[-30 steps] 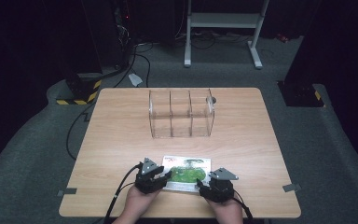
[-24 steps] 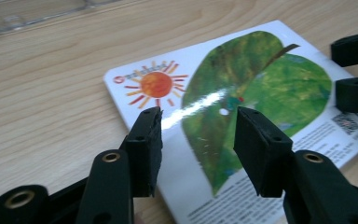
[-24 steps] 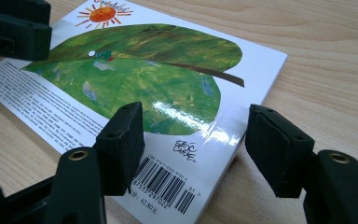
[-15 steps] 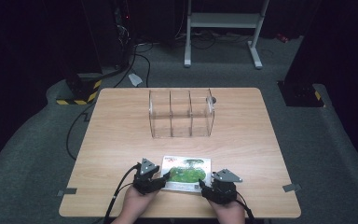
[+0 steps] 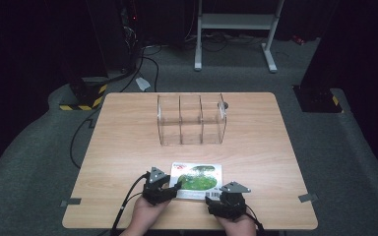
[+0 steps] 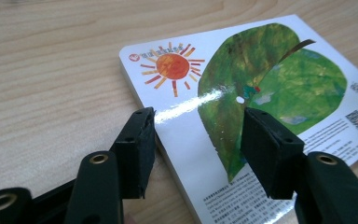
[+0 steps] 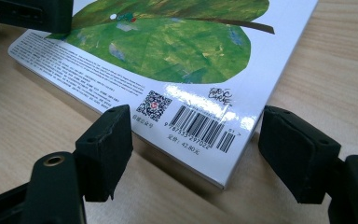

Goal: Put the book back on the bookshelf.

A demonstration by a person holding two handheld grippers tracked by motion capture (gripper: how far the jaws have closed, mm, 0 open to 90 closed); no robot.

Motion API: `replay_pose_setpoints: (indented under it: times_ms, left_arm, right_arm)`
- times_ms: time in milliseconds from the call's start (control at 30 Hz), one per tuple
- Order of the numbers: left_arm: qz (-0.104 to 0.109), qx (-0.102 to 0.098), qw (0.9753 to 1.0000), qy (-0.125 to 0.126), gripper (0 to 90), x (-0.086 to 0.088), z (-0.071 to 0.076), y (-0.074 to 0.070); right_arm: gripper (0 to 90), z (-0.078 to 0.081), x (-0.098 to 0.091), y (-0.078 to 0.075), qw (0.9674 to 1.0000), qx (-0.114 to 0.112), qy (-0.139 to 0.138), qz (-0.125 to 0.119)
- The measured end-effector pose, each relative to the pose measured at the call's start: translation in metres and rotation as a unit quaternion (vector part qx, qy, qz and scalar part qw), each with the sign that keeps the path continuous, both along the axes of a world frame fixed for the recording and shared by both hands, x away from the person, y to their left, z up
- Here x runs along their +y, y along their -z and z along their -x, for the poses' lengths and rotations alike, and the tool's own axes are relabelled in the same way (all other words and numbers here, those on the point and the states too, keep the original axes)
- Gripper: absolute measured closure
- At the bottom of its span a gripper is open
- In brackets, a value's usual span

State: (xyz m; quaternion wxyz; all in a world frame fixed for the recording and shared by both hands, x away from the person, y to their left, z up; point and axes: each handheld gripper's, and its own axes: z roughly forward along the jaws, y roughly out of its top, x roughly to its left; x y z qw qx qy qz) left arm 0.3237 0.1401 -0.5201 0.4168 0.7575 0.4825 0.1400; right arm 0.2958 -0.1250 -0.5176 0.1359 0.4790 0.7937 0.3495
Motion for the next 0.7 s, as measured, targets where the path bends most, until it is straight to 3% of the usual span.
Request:
replay_pose_setpoints:
  times_ms: [100, 300, 367, 467, 567, 633, 700]
  left_arm:
    - [0.002, -0.008, 1.0, -0.001, 45.4, 0.001, -0.001, -0.003]
    - [0.025, -0.016, 0.9995, -0.003, 45.7, 0.003, 0.0, -0.007]
    - [0.049, -0.019, 0.9983, 0.024, 51.6, 0.002, 0.002, -0.009]
    - [0.018, -0.039, 0.9981, 0.044, 50.6, -0.01, 0.008, -0.013]
    - [-0.009, -0.045, 0.9984, 0.033, 48.5, -0.012, 0.008, -0.012]
    - [-0.02, -0.037, 0.9991, 0.01, 46.9, -0.006, 0.004, -0.008]
    - [-0.011, -0.015, 0.9998, -0.013, 43.2, 0.004, -0.003, -0.003]
  right_arm:
    - [26.6, -0.004, 0.0, 0.0, 1.0, -0.003, -0.003, 0.003]
    - [27.1, -0.009, -0.002, 0.0, 1.0, -0.003, -0.007, 0.0]
    - [27.4, -0.009, -0.002, 0.001, 1.0, -0.005, -0.005, -0.002]
    - [29.3, -0.007, 0.001, 0.002, 0.9998, -0.016, -0.009, 0.009]
    - [29.9, -0.006, 0.002, 0.002, 0.9996, -0.019, -0.012, 0.018]
    - [30.4, -0.006, 0.001, 0.002, 0.9996, -0.02, -0.013, 0.018]
    - [30.7, -0.006, 0.001, 0.002, 0.9996, -0.02, -0.012, 0.016]
